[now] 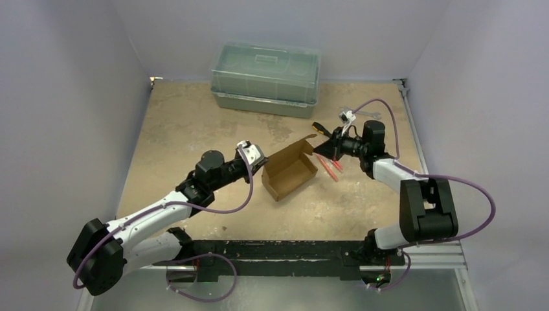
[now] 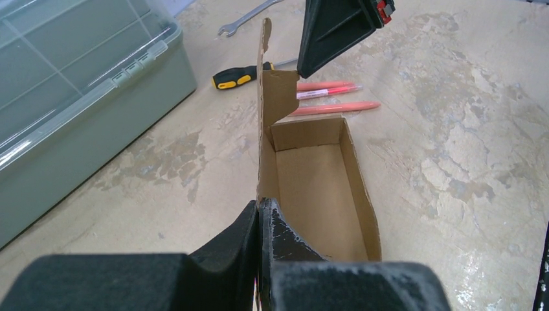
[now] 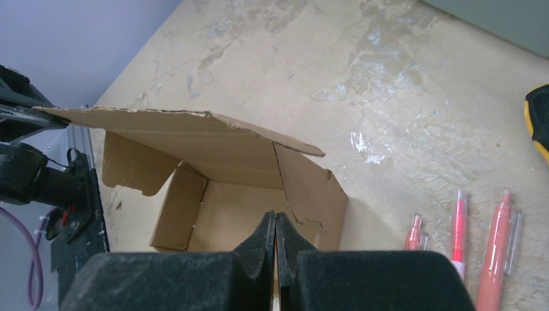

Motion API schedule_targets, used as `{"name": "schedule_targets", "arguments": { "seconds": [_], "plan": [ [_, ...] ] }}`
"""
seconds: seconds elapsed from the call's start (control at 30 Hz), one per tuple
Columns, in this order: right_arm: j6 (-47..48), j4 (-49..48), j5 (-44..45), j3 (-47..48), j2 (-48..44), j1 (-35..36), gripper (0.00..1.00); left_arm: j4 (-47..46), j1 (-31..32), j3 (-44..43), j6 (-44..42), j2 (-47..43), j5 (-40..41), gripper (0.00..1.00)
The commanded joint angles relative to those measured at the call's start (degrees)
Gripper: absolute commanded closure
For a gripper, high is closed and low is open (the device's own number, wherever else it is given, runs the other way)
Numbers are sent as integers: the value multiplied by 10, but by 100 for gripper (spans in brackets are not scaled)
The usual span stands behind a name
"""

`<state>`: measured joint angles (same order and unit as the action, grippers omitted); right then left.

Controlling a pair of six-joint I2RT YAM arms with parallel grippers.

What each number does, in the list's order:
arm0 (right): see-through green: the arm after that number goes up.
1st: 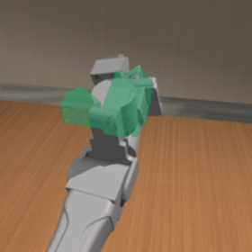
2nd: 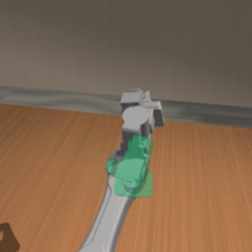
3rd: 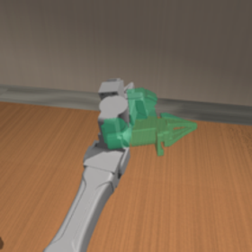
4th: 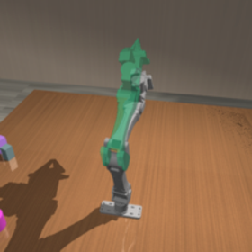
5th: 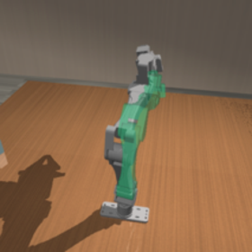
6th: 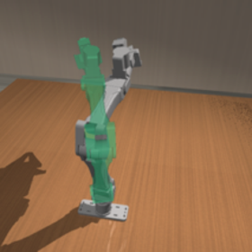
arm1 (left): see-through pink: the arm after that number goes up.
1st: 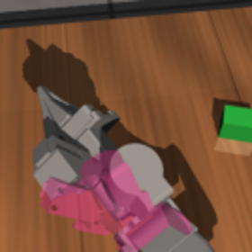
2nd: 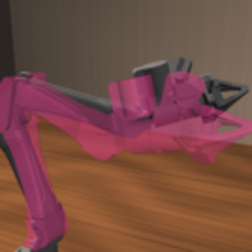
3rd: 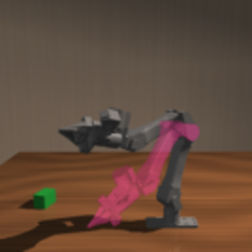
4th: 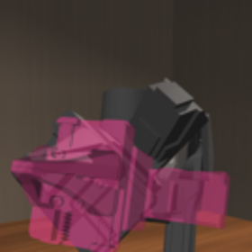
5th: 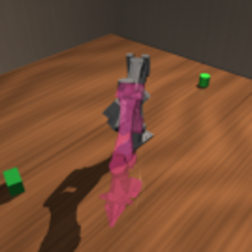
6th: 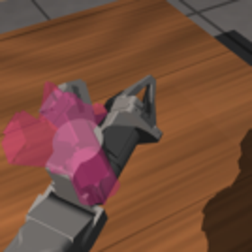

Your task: Fold the paper box

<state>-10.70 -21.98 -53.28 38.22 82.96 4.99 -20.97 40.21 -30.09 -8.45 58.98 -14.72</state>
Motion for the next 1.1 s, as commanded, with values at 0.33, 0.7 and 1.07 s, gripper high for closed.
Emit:
{"name": "schedule_targets", "arguments": {
  "seconds": [0.33, 0.7, 1.07],
  "plan": [
    [32, 33, -19, 19, 6, 26, 100, -16, 33, 16, -19, 0, 39, 100],
    [52, 58, -45, 23, -12, 37, 100, -9, 44, 20, -17, -8, 73, 100],
    [173, 141, -13, 63, -42, 0, 69, 13, 44, 13, -25, -20, 80, 100]
  ]
}}
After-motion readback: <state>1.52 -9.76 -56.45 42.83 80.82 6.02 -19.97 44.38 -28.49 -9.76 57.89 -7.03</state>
